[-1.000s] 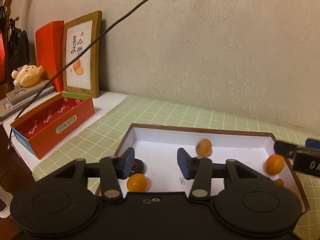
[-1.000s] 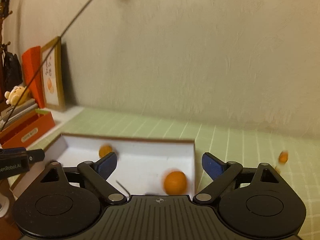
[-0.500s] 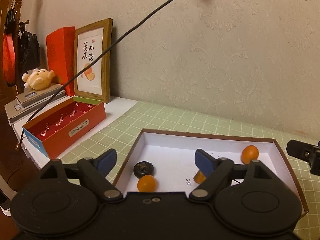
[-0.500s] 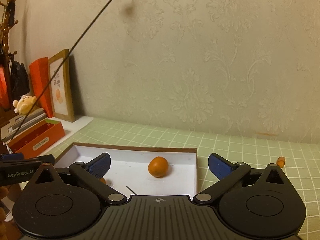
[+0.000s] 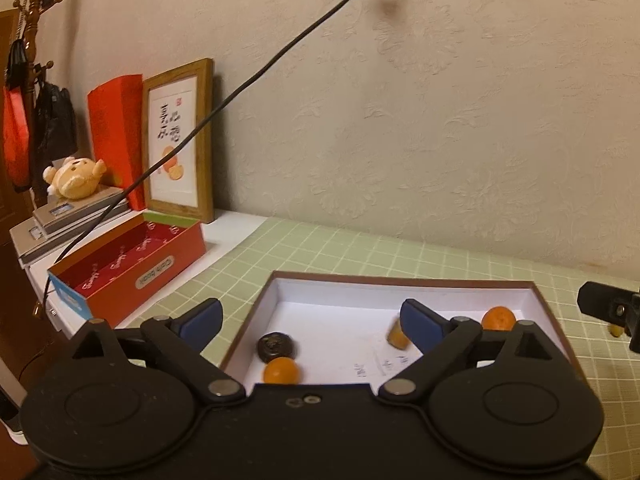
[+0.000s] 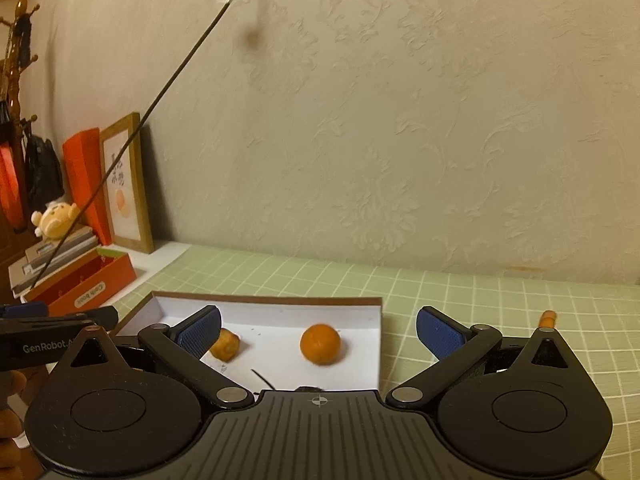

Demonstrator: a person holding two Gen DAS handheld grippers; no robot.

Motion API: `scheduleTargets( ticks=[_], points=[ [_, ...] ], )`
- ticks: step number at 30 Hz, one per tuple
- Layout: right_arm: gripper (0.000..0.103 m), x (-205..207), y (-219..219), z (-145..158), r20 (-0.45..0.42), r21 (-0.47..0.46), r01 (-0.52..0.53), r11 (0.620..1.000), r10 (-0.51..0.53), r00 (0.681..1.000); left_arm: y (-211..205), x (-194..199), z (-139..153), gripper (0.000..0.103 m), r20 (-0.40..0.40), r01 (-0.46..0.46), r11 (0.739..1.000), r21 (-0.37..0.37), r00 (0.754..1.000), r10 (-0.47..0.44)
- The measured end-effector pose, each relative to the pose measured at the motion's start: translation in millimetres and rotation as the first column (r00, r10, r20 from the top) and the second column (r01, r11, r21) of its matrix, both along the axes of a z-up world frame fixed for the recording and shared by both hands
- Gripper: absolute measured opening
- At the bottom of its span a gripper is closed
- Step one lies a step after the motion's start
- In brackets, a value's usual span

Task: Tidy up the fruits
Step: 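Move both open grippers away from the box toward the remaining fruits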

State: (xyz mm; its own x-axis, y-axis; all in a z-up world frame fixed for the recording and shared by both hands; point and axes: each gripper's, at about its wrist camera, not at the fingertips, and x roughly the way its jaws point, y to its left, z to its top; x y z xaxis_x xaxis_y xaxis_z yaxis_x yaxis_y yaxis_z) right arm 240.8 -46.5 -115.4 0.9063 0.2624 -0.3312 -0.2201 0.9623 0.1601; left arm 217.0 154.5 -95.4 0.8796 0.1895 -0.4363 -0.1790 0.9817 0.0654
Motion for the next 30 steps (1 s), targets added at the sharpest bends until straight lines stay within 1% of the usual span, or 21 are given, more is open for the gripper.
scheduleTargets(
  ticks=[5, 7, 14, 16, 18, 23, 26, 30],
  points=[
    [0.103, -7.2, -23.7, 1.4, 0.015, 0.01, 0.04, 0.999, -0.04, 0.999, -27.4, 2.1, 1.0, 0.09, 0.019, 0.059, 0.998, 0.026, 0.998, -0.059],
    [0.103, -9.8, -35.7, 0.9, 0.023, 0.01, 0.068, 0.998, -0.068, 0.997, -40.3, 4.0, 1.3, 0.09, 0.024, 0.095, 0.995, 0.025, 0.995, -0.096],
    [0.103, -15.8, -85.1, -0.3, 0.02, 0.038, 0.169, 0.985, -0.17, 0.985, -93.8, 12.5, -3.0, 0.089, 0.021, 0.222, 0.975, 0.02, 0.975, -0.222],
    [0.103, -18.0, -99.3, 0.4, 0.017, 0.046, 0.201, 0.979, -0.202, 0.979, -110.5, 15.3, -5.8, 0.086, 0.016, 0.26, 0.965, 0.018, 0.965, -0.26],
    [0.103, -20.0, -115.3, 0.1, 0.012, 0.052, 0.241, 0.969, -0.242, 0.97, -127.6, 18.6, -9.6, 0.08, 0.006, 0.297, 0.955, 0.016, 0.955, -0.298],
    [0.103, -22.2, -155.3, -4.0, -0.028, 0.068, 0.328, 0.942, -0.326, 0.945, -173.8, 27.4, -22.1, 0.077, -0.022, 0.381, 0.924, 0.018, 0.925, -0.38],
    [0.103, -22.5, -176.8, -9.4, -0.055, 0.066, 0.375, 0.925, -0.372, 0.927, -200.4, 33.6, -30.1, 0.072, -0.042, 0.425, 0.905, 0.014, 0.905, -0.424],
    [0.103, -21.5, -201.1, -15.9, -0.085, 0.064, 0.42, 0.905, -0.414, 0.906, -233.4, 45.1, -44.9, 0.069, -0.078, 0.467, 0.884, 0.006, 0.882, -0.465]
  ],
)
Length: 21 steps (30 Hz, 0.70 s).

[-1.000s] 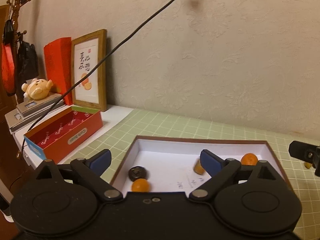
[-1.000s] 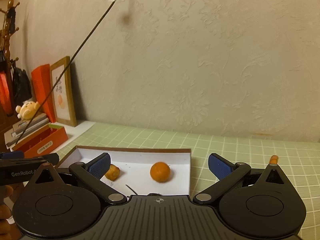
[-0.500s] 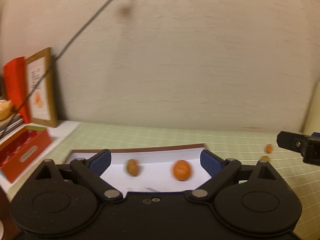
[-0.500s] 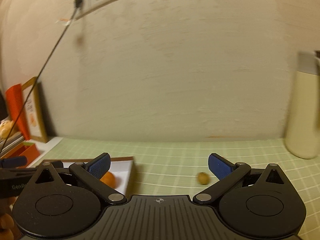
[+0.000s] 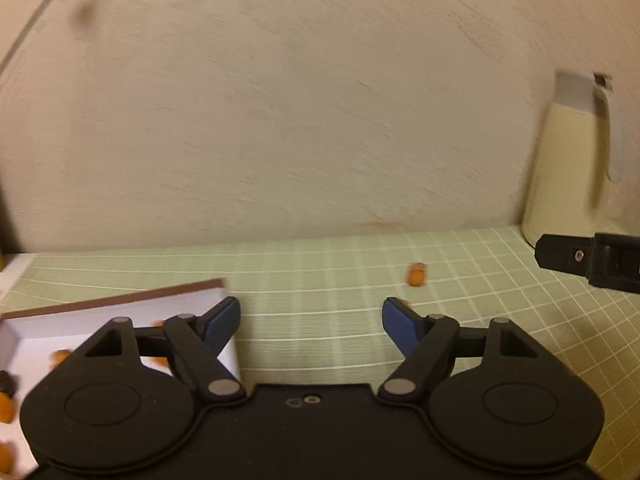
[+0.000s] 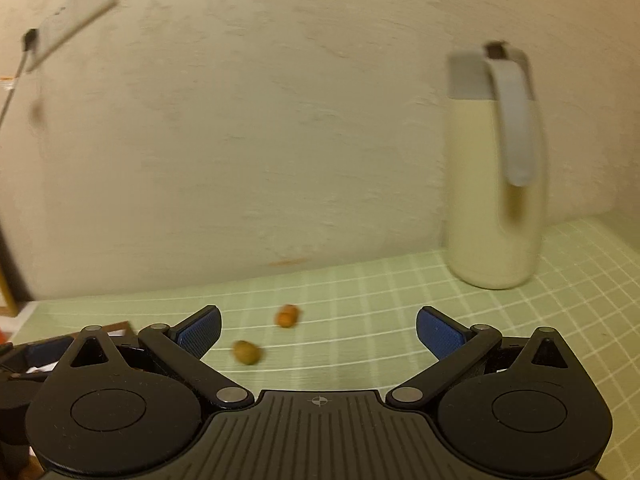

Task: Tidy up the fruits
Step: 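Move both open grippers away from the box toward the remaining fruits, then close the left gripper on the round tan fruit while the right gripper grasps the small orange piece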

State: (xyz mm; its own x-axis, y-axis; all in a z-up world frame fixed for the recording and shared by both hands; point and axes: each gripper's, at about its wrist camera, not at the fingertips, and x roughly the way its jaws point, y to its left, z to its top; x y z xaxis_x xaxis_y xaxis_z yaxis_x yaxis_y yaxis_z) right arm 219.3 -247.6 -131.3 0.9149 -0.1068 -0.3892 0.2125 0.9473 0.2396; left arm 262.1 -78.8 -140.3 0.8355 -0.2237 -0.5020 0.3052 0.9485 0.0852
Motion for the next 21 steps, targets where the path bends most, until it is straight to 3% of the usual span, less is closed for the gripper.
scheduleTargets(
  ticks=[6, 9, 14, 16, 21],
  points=[
    [0.101, -2.1, -24.9, -12.6, -0.051, -0.034, 0.047, 0.998, -0.048, 0.998, -37.6, 21.6, -23.6, 0.062, -0.052, 0.03, 0.999, 0.016, 0.998, -0.029],
    [0.078, 1.8, -39.0, -20.1, -0.085, -0.037, 0.058, 0.998, -0.061, 0.994, -51.8, 30.6, -32.2, 0.061, -0.056, 0.035, 0.999, 0.021, 0.998, -0.034],
    [0.074, 9.4, -48.3, -25.9, -0.105, -0.017, 0.058, 0.998, -0.06, 0.993, -69.6, 44.6, -43.9, 0.059, -0.067, 0.043, 0.998, 0.035, 0.997, -0.04],
    [0.068, 16.5, -50.0, -26.4, -0.11, -0.018, 0.049, 0.999, -0.05, 0.993, -72.8, 51.2, -48.2, 0.054, -0.084, 0.037, 0.999, 0.031, 0.996, -0.034],
    [0.067, 38.4, -53.5, -31.4, -0.123, 0.009, 0.024, 1.0, -0.023, 0.992, -73.7, 65.1, -54.2, 0.039, -0.119, 0.033, 0.999, 0.008, 0.992, -0.031]
  ],
)
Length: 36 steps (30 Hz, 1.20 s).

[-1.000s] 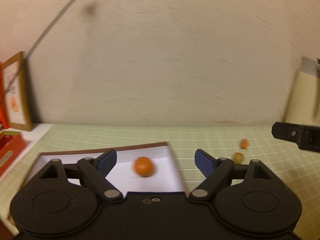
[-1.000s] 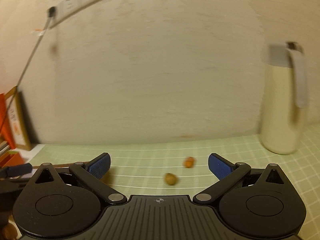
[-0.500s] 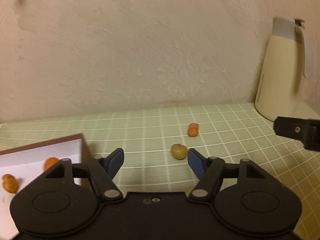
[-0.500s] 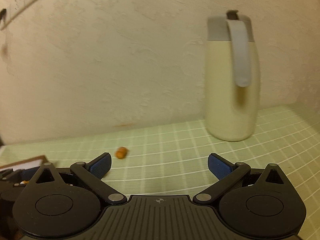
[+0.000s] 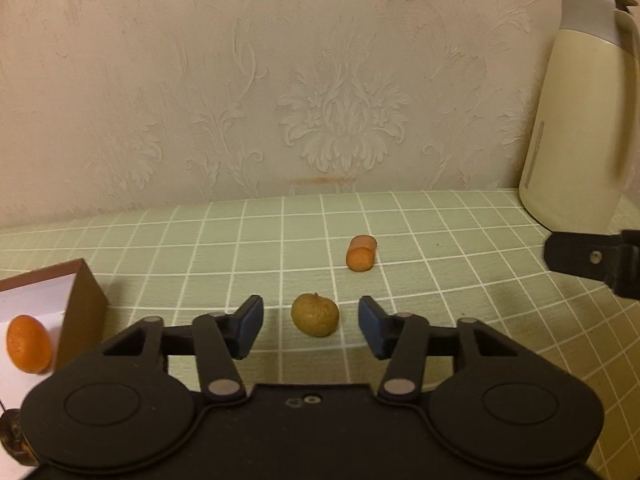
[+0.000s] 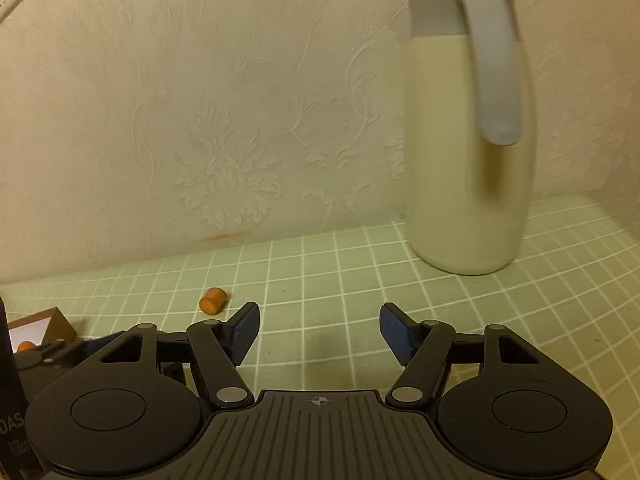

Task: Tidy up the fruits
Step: 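Close the left gripper on the round tan fruit while the right gripper grasps the small orange piece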

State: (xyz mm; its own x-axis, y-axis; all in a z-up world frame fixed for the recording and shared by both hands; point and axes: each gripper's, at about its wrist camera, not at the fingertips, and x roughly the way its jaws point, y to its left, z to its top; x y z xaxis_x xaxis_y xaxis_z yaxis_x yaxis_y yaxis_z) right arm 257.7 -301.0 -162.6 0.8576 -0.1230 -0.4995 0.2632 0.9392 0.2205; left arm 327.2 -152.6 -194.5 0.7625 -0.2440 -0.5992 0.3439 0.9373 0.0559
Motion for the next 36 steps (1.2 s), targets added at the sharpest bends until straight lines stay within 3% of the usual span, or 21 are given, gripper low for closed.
scheduleTargets(
  ticks=[1, 3, 5, 12, 16, 29, 36],
  points=[
    [0.067, 4.2, -0.1, -1.3, -0.003, 0.008, -0.007, 1.0, 0.007, 1.0, -0.3, 2.5, -1.3, 0.038, -0.004, -0.003, 1.0, -0.001, 1.0, 0.003],
    [0.067, 14.3, -0.6, -4.6, -0.01, 0.019, -0.018, 1.0, 0.018, 1.0, -0.6, 8.4, -4.6, 0.023, -0.022, -0.006, 1.0, -0.01, 1.0, 0.006],
    [0.067, 22.8, 2.8, -5.9, -0.016, 0.023, -0.034, 0.999, 0.034, 0.999, 0.6, 12.8, -7.6, 0.018, -0.036, -0.016, 1.0, -0.013, 0.999, 0.016],
    [0.066, 56.5, 11.8, -21.2, -0.055, 0.053, -0.08, 0.995, 0.083, 0.995, 13.2, 21.2, -10.8, 0.018, -0.02, -0.059, 0.998, 0.021, 0.998, 0.059],
    [0.055, 74.8, 18.0, -28.8, -0.075, 0.089, -0.11, 0.99, 0.117, 0.99, 21.8, 22.9, -10.1, 0.018, -0.017, -0.075, 0.997, 0.03, 0.997, 0.076],
    [0.054, 127.3, 39.1, -38.3, -0.094, 0.129, -0.134, 0.982, 0.147, 0.985, 39.6, 25.2, -8.4, 0.018, -0.021, -0.108, 0.993, 0.048, 0.994, 0.109],
    [0.036, 134.7, 46.3, -38.6, -0.111, 0.074, -0.128, 0.989, 0.136, 0.984, 40.7, 21.8, -7.5, 0.018, -0.022, -0.102, 0.993, 0.058, 0.994, 0.103]
  ],
)
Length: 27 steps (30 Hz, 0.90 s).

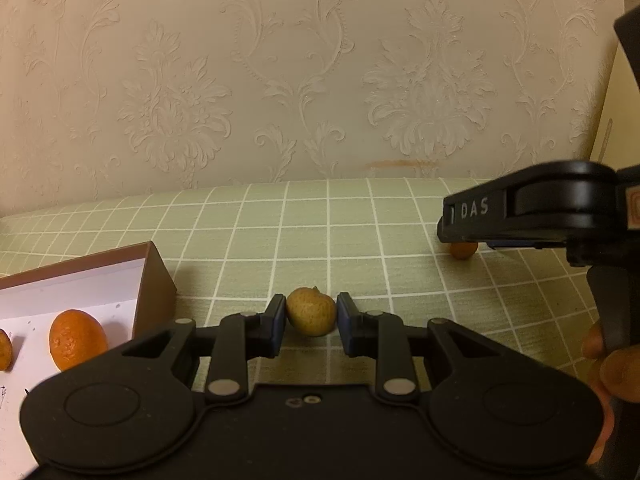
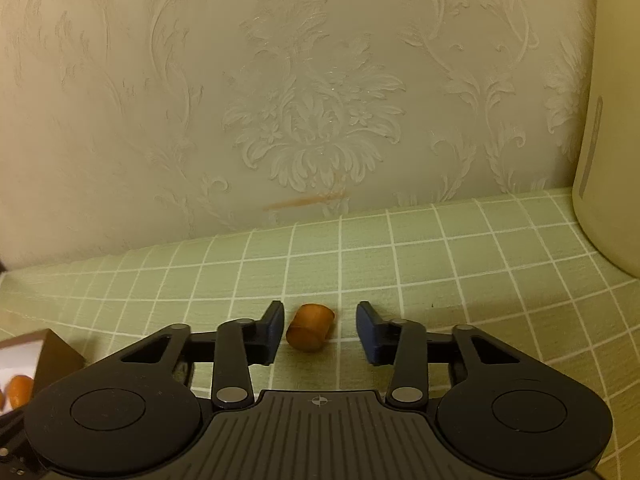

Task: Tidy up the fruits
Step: 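Close the left gripper on the round tan fruit while the right gripper grasps the small orange piece, then carry the round tan fruit and orange piece in both grippers over the box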

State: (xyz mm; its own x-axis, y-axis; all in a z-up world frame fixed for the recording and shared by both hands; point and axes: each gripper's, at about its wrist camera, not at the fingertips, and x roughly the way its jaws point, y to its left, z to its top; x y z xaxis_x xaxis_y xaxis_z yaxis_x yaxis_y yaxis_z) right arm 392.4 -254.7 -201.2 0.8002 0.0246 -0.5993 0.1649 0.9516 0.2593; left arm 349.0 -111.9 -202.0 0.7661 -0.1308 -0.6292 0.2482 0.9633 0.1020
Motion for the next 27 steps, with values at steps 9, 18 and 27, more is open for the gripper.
scheduleTargets(
  ticks=[9, 18, 27],
  points=[
    [0.02, -3.8, 9.5, -3.4, 0.009, -0.035, -0.038, 0.999, 0.038, 0.999, 0.6, -3.8, -1.0, 0.018, -0.004, 0.014, 1.0, -0.003, 1.0, -0.014],
    [0.02, -36.8, 14.2, 9.7, 0.038, -0.048, -0.049, 0.998, 0.051, 0.998, 4.8, -16.6, 7.6, 0.018, -0.012, 0.02, 0.999, -0.035, 1.0, -0.021],
    [0.02, -82.5, 20.8, 14.1, 0.029, -0.062, -0.078, 0.995, 0.08, 0.996, 4.8, -47.6, 13.1, 0.017, 0.012, 0.044, 0.999, -0.031, 0.999, -0.044]
  ],
)
